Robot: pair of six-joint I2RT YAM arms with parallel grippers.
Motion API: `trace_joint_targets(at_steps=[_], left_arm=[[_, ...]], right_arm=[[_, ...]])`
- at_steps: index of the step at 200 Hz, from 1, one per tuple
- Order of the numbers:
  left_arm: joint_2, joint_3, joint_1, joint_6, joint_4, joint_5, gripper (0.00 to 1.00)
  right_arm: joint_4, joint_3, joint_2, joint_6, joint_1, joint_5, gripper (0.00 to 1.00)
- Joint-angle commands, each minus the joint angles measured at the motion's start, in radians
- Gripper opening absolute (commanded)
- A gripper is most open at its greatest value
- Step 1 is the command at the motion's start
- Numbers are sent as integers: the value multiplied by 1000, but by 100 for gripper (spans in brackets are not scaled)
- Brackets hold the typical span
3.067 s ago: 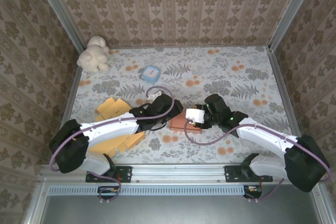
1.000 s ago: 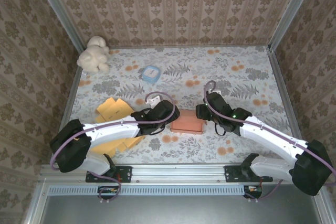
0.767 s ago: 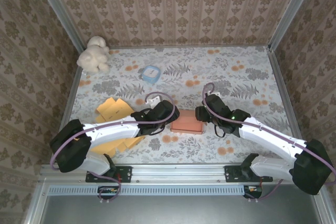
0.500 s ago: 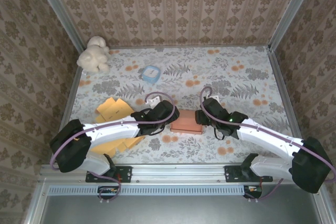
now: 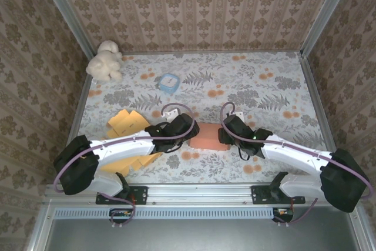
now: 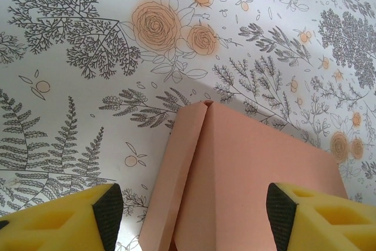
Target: Fold the paper box
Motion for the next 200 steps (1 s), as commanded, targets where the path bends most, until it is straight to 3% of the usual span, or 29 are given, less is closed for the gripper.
trace_joint_targets(at_steps=[1, 107, 148, 200], left_arm=[[-23, -1, -9, 27, -27, -26, 69], [66, 4, -41, 195, -3, -28, 68], [31, -81, -43, 180, 23, -67, 70], [14, -133, -44, 144, 63, 5, 77]], right_arm=[[25, -22, 20, 24, 13, 34, 65], [118, -78, 113, 68, 42, 33, 66], [171, -134, 71, 146, 80, 47, 65], [241, -181, 64, 221, 149, 112, 65]])
